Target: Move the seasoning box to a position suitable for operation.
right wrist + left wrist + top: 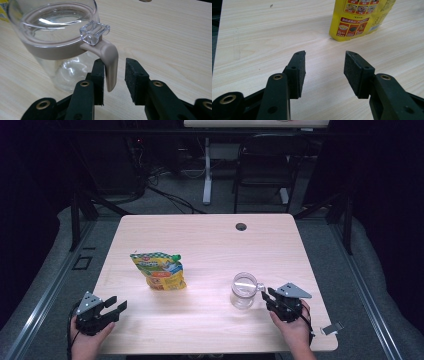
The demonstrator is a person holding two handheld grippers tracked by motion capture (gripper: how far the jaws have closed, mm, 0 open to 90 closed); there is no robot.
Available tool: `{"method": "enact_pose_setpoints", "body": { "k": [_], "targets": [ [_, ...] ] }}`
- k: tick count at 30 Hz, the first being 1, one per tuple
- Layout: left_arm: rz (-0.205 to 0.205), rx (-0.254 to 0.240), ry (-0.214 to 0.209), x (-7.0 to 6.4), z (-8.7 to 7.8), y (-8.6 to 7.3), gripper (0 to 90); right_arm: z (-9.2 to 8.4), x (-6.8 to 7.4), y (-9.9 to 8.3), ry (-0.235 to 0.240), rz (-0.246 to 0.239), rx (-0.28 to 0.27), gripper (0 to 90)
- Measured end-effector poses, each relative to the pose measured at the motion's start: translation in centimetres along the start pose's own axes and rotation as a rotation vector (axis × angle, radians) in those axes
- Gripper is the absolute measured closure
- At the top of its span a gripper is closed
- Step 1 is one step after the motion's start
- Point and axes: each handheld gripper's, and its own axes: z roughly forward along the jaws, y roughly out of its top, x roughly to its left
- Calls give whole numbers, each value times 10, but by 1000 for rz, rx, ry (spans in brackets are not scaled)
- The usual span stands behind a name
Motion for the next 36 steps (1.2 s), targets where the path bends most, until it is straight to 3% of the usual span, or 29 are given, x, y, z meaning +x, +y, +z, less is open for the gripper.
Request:
{"method": "enact_pose_setpoints", "body": {
  "k": [13, 28, 36],
  "targets": [
    [8, 6, -3, -3, 1, 0, 521, 14, 9, 6, -67, -63, 20, 779],
    [15, 6, -7, -4, 4, 1, 522, 19, 4, 10, -64, -20, 27, 794],
    [15, 6, -13, -5, 6, 1, 523, 27, 4, 14, -64, 4, 4, 854]
  ]
}}
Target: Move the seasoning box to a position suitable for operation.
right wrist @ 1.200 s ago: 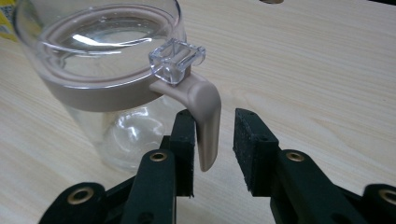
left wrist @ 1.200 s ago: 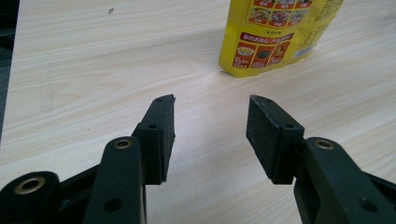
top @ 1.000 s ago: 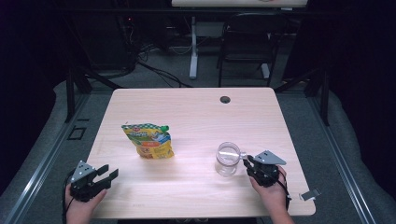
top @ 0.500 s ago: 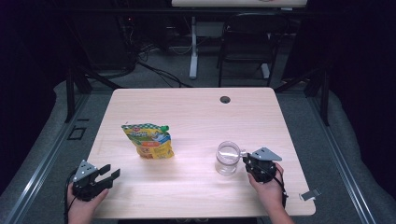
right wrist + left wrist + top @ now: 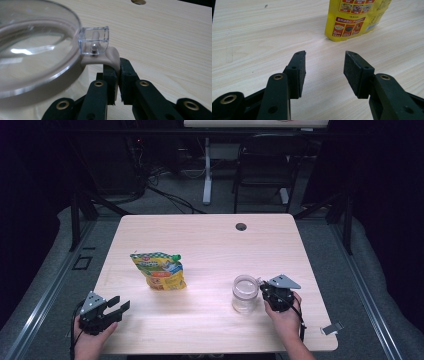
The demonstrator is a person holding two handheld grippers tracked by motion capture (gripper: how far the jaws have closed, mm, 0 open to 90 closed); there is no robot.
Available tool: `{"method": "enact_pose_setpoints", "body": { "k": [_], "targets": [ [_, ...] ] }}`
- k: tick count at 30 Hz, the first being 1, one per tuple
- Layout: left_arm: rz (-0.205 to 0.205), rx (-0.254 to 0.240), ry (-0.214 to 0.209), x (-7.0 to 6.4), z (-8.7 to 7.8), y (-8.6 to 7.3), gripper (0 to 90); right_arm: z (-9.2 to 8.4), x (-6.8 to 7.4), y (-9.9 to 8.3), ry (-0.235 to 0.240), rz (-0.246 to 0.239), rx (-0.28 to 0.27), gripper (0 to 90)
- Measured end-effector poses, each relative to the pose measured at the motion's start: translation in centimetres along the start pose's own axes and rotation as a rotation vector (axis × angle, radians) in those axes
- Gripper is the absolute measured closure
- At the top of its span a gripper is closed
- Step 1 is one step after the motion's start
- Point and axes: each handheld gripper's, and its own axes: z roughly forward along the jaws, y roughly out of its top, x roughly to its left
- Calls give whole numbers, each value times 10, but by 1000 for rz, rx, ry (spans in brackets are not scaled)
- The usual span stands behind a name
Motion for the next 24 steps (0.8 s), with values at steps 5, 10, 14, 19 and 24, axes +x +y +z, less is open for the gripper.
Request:
{"method": "enact_pose_setpoints", "body": {
  "k": [5, 10, 14, 19, 24],
  "targets": [
    [3, -3, -3, -1, 1, 1, 524, -2, 4, -2, 20, -10, -5, 854],
    [5, -4, -13, -2, 4, 3, 526, -5, 12, -6, 50, -32, -23, 856],
    [10, 0, -17, -3, 6, 4, 529, -7, 19, -8, 82, -33, -27, 856],
    [19, -1, -30, -5, 9, 7, 531, -10, 23, -11, 95, -44, -29, 855],
    [27, -4, -41, -8, 12, 9, 533, -11, 24, -13, 104, -43, -33, 851]
  ]
}}
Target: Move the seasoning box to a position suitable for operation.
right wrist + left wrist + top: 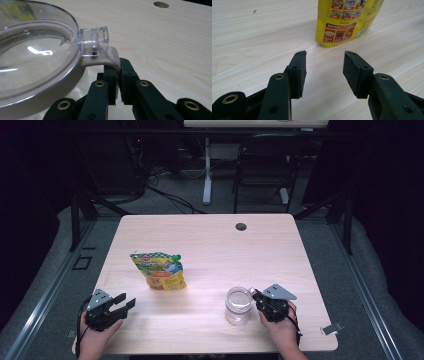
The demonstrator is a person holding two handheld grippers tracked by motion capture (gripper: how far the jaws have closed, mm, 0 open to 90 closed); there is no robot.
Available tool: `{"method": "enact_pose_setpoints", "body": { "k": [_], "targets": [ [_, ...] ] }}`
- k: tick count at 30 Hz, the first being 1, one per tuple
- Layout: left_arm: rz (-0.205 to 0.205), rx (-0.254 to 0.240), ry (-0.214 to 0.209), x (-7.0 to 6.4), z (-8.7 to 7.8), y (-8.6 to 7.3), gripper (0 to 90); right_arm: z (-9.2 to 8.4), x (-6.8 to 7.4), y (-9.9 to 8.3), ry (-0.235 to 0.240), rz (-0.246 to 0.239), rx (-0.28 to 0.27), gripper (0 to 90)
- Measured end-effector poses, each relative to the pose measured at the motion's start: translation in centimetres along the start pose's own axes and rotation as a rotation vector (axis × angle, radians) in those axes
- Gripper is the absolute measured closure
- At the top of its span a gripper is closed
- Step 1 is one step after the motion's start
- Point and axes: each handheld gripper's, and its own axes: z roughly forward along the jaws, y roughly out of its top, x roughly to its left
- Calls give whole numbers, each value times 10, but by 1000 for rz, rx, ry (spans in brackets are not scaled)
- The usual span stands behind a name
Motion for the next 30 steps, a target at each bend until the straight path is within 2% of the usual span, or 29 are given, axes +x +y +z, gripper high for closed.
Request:
{"method": "enact_pose_setpoints", "body": {
  "k": [6, 13, 18, 22, 26, 27, 30],
  "targets": [
    [5, -3, -10, -2, 3, 2, 533, -3, 2, -2, -6, -7, 10, 847],
    [18, -4, -26, -5, 7, 5, 532, -7, 2, -3, 13, 37, 25, 824],
    [17, -1, -35, -7, 9, 7, 533, -10, 2, -6, 10, 33, 54, 822],
    [14, 0, -47, -8, 11, 8, 535, -12, 3, -6, 18, 51, 62, 820],
    [13, -4, -56, -10, 12, 10, 534, -15, 8, -7, 24, 34, 77, 843],
    [16, -4, -61, -11, 13, 10, 534, -17, 11, -6, 33, 13, 91, 845],
    [20, -5, -64, -13, 13, 10, 534, -17, 15, -6, 33, -7, 95, 845]
  ]
}}
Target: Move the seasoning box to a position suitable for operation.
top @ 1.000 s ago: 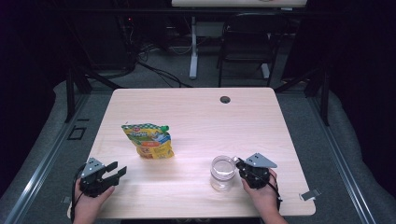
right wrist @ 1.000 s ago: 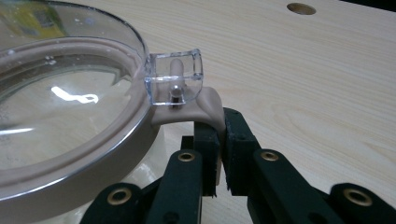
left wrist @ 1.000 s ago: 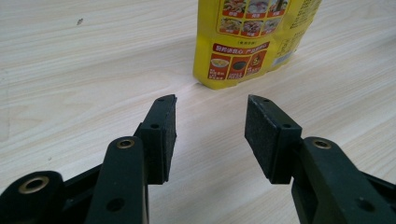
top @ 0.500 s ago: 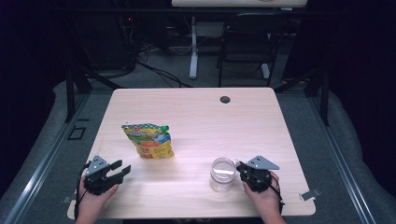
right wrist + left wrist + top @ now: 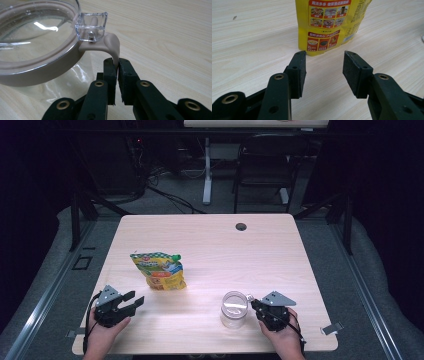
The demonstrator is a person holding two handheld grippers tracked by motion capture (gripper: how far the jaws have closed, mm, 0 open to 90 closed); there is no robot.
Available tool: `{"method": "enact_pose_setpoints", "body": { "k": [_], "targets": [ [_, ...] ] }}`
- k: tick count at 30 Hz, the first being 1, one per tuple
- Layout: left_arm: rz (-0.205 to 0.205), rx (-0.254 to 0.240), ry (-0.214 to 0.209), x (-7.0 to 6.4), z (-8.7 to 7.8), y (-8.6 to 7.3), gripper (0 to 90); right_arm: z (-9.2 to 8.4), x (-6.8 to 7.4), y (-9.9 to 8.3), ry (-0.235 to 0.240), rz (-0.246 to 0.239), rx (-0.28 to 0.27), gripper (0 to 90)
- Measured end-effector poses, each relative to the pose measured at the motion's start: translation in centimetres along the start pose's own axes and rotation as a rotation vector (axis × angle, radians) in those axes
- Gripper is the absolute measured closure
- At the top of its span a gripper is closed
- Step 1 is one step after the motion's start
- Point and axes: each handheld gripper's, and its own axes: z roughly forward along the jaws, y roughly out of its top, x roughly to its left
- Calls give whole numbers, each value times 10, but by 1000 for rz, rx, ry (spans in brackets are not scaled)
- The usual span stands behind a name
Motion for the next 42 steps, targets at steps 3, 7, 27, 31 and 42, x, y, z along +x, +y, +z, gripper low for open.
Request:
{"method": "enact_pose_setpoints", "body": {
  "k": [3, 7, 27, 31, 42],
  "targets": [
    [0, -5, -3, -1, 0, 0, 533, -1, 0, 0, 7, 1, 2, 842],
    [-4, -18, -11, -4, -3, 1, 533, -6, -2, -1, 30, 9, -14, 786],
    [2, -58, -92, -35, -5, 22, 685, -40, -11, 31, 1, 59, -147, 819],
    [12, -46, -111, -43, 1, 29, 705, -34, -16, 45, 30, 73, -135, 824],
    [61, -10, -180, -80, 19, 45, 823, -29, -12, 41, 79, 87, -130, 867]
  ]
}}
